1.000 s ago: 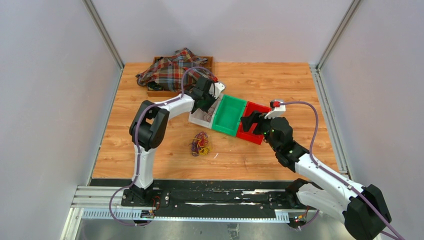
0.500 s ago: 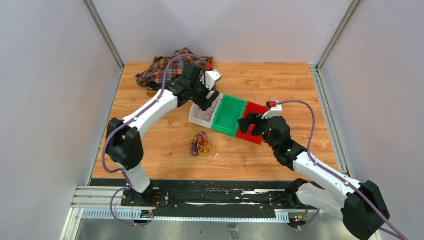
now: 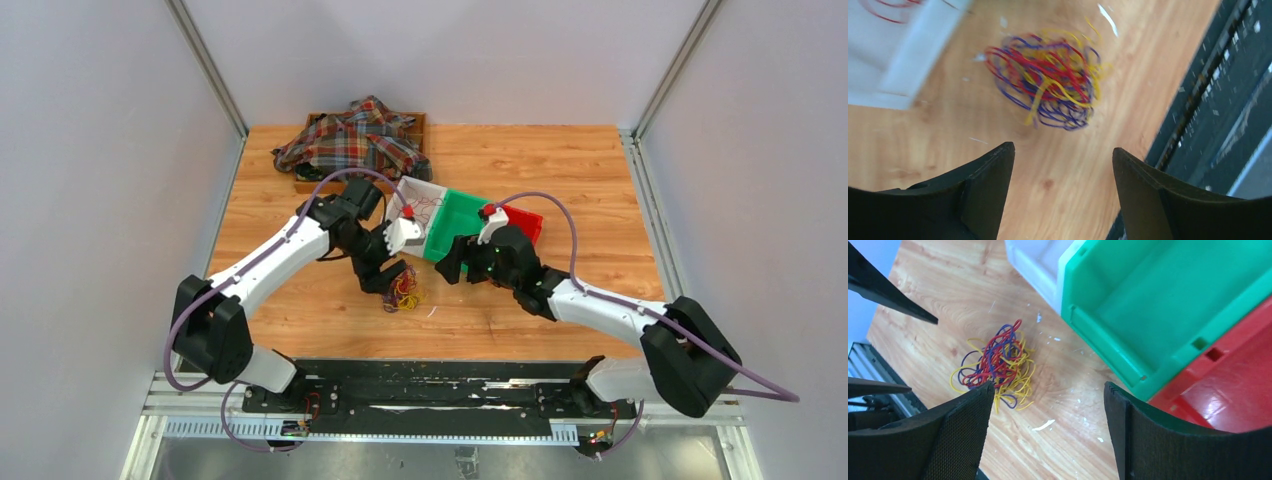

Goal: Untangle the cables

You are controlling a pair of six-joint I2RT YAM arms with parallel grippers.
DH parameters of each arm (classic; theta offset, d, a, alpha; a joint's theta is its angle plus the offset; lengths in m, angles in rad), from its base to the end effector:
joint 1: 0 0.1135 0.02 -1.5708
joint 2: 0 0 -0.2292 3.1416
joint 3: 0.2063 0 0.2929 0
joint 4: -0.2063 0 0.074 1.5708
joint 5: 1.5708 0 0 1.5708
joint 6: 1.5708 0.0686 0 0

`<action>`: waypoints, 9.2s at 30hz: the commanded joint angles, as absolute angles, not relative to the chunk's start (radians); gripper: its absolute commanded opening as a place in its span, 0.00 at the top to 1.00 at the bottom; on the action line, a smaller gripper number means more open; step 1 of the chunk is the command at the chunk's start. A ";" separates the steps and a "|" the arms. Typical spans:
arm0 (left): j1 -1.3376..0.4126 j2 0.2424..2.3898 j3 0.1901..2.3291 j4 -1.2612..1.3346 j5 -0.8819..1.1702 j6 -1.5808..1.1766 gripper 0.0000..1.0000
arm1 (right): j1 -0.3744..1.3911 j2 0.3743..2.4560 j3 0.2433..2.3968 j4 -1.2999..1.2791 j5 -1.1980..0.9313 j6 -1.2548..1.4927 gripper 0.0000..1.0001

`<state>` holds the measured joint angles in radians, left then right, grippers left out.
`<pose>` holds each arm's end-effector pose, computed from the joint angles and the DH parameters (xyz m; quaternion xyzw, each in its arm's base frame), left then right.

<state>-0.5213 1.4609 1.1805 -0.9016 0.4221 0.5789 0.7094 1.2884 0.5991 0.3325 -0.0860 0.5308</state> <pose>0.2797 -0.1931 0.1932 0.5360 0.7967 -0.2000 0.1947 0.2609 0.2317 0.1479 -0.0976 0.8151 0.3599 0.4433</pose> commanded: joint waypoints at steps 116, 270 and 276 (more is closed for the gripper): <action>-0.512 1.235 1.654 -1.068 0.632 0.298 0.99 | 1.012 1.097 0.529 0.699 0.083 0.184 0.17; -0.540 1.263 1.689 -0.451 0.272 0.159 1.00 | 0.903 1.228 0.711 0.326 -0.123 0.480 0.13; -0.560 1.370 1.690 -0.512 0.374 0.023 1.00 | 0.784 0.935 0.594 0.089 0.226 0.520 0.20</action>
